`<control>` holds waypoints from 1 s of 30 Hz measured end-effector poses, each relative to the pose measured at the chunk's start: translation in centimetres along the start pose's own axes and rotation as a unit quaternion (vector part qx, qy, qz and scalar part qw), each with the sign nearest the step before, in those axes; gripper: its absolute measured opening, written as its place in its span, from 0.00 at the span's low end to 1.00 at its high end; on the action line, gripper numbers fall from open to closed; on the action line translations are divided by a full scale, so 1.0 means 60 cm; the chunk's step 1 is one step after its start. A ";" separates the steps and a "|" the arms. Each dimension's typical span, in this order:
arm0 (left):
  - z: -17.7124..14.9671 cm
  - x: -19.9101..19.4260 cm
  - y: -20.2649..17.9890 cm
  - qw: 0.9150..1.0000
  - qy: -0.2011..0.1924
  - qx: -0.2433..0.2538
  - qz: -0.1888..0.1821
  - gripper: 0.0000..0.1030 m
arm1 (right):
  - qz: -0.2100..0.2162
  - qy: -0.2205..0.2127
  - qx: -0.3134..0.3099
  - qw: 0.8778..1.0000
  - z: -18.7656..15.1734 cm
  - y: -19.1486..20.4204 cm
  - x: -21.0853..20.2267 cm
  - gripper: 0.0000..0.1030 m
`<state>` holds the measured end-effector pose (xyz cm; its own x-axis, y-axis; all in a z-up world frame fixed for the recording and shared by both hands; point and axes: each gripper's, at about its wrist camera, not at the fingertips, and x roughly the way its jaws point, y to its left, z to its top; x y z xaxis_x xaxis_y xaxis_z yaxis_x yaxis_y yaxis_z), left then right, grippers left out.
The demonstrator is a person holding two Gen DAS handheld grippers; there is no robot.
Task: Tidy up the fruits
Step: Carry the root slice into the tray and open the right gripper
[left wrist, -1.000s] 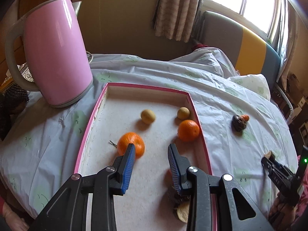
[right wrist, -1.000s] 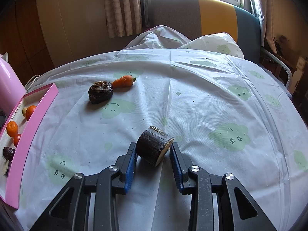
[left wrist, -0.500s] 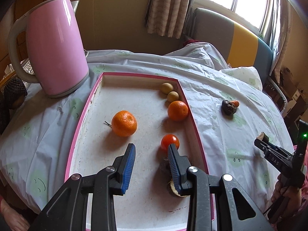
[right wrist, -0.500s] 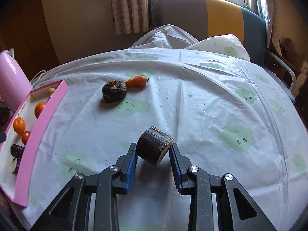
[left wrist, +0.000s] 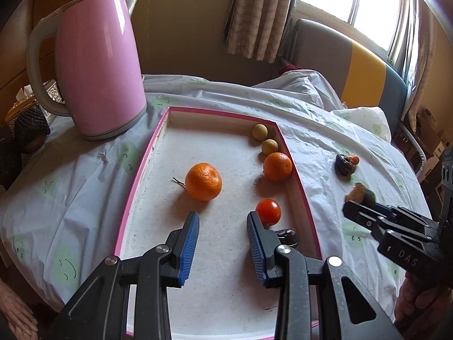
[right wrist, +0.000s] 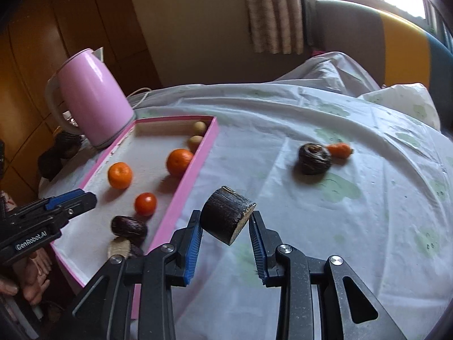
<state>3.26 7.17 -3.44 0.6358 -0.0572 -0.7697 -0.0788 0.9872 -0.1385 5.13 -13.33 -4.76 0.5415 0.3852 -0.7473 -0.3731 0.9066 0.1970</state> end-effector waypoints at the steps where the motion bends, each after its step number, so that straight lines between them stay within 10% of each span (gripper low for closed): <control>1: 0.000 -0.001 0.004 1.000 0.000 -0.003 0.001 0.34 | 0.010 0.004 -0.005 1.000 0.005 0.013 0.006 0.33; 17: -0.005 0.000 0.038 1.000 -0.001 -0.026 0.007 0.34 | 0.065 0.027 -0.046 0.996 0.070 0.122 0.088 0.38; 19: -0.005 0.000 0.037 1.000 -0.001 -0.024 0.007 0.34 | 0.065 0.019 -0.040 0.997 0.072 0.124 0.086 0.52; 30: -0.004 0.002 0.015 1.000 0.002 -0.007 0.000 0.34 | 0.040 -0.004 -0.001 0.999 0.055 0.070 0.045 0.52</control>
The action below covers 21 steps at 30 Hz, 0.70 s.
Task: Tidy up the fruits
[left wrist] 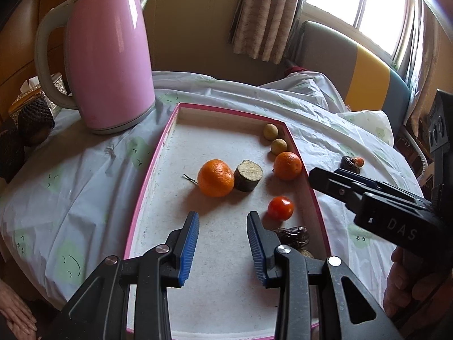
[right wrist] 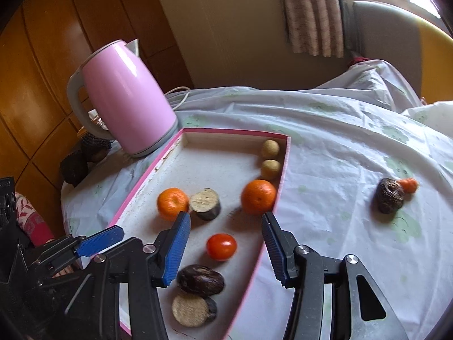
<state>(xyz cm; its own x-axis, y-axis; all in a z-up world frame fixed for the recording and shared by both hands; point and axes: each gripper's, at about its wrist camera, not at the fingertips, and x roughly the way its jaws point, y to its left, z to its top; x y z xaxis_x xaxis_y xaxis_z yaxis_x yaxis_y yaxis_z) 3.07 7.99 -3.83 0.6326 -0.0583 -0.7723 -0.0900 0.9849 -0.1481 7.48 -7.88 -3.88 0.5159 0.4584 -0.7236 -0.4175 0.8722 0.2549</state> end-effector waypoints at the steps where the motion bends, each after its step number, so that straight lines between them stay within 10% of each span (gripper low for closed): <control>1: 0.000 0.000 -0.003 1.000 0.000 0.002 -0.001 0.34 | -0.005 -0.001 0.006 1.000 -0.003 -0.009 -0.004 0.52; 9: 0.002 -0.004 -0.036 0.999 0.002 0.027 -0.020 0.34 | -0.054 -0.011 0.061 0.997 -0.033 -0.096 -0.039 0.51; 21: 0.007 0.003 -0.112 0.995 0.006 0.082 -0.057 0.34 | -0.146 -0.026 0.138 0.979 -0.031 -0.262 -0.070 0.22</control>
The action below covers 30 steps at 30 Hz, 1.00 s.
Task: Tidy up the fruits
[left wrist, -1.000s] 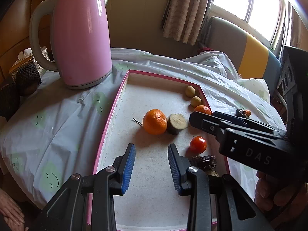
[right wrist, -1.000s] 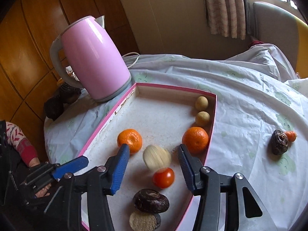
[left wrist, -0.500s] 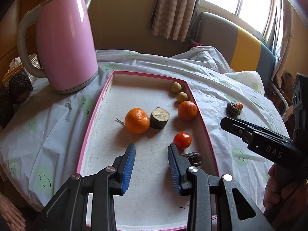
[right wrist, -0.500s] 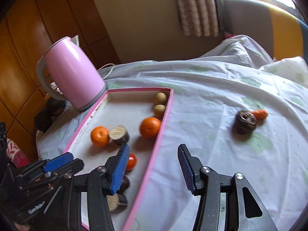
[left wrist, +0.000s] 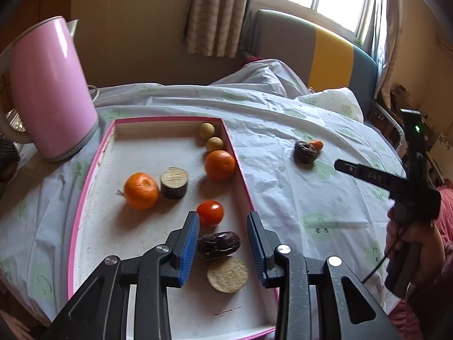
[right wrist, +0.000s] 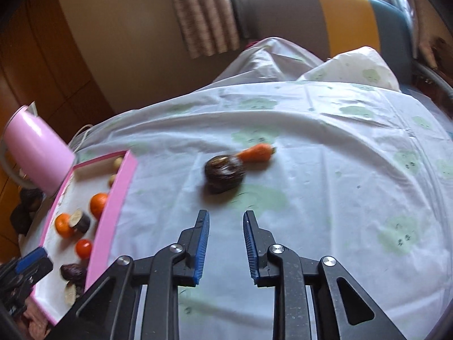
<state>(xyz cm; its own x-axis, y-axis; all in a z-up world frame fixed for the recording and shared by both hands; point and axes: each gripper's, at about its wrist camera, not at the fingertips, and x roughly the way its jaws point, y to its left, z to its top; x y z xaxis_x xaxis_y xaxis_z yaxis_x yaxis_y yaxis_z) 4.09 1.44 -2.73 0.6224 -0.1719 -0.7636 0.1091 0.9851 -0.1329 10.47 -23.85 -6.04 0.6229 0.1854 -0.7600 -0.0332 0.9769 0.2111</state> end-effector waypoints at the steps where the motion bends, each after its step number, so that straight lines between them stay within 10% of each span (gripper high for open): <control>1: 0.002 0.002 -0.005 1.000 0.001 0.005 -0.002 0.34 | -0.006 -0.001 0.003 1.000 0.007 -0.009 0.005 0.22; 14: 0.041 0.049 -0.069 0.998 0.019 0.036 -0.039 0.34 | -0.005 0.015 0.012 1.000 0.086 -0.049 0.094 0.23; 20: 0.055 0.076 -0.089 0.998 0.032 0.036 -0.047 0.34 | 0.017 0.025 0.025 0.999 0.103 -0.052 0.131 0.39; 26: 0.076 0.099 -0.104 0.997 0.047 0.021 -0.062 0.34 | 0.031 0.008 0.028 0.999 0.099 -0.058 0.119 0.19; 27: 0.080 0.104 -0.107 0.996 0.052 0.015 -0.067 0.34 | 0.021 0.005 0.033 0.999 0.097 -0.064 0.113 0.01; 30: 0.092 0.122 -0.122 0.995 0.061 0.007 -0.074 0.34 | 0.022 0.006 0.057 0.998 0.090 -0.093 0.102 0.00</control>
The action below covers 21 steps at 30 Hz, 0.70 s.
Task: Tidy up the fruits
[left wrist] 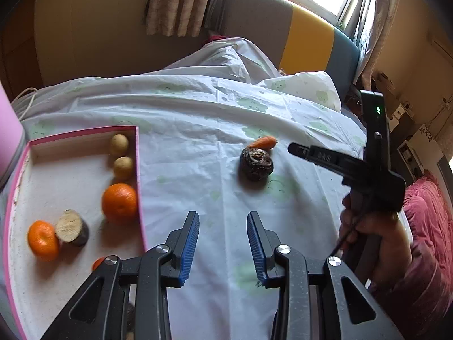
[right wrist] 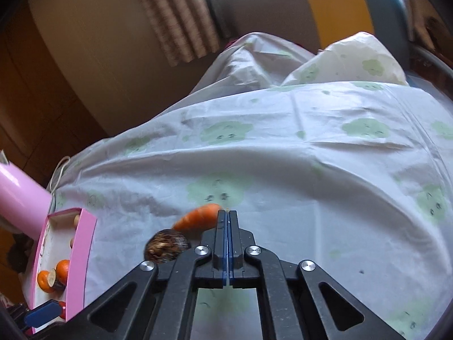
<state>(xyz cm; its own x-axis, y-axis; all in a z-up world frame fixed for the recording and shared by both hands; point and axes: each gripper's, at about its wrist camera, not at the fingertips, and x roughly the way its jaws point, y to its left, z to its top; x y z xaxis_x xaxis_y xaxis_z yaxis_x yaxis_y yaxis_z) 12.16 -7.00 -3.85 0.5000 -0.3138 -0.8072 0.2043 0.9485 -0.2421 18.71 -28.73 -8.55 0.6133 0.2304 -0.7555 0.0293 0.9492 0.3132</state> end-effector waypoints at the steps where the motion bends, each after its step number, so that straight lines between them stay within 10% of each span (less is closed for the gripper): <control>1: 0.006 0.007 -0.005 1.000 0.003 -0.004 -0.003 0.34 | -0.004 0.000 0.002 1.000 -0.002 -0.008 -0.003 0.00; 16: 0.076 0.128 -0.074 1.000 0.023 -0.003 0.014 0.47 | 0.000 -0.001 0.003 1.000 -0.008 -0.057 -0.027 0.01; 21: 0.086 0.156 -0.088 1.000 0.019 0.012 0.016 0.70 | 0.010 0.004 -0.007 1.000 -0.003 -0.051 -0.019 0.13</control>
<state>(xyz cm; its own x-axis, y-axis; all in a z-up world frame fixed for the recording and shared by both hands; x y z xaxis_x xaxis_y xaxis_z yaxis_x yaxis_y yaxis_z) 20.11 -15.16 -7.32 0.4744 -0.2803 -0.8345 0.2084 0.9568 -0.2029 17.81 -31.85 -8.74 0.6069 0.2512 -0.7541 0.0056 0.9474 0.3201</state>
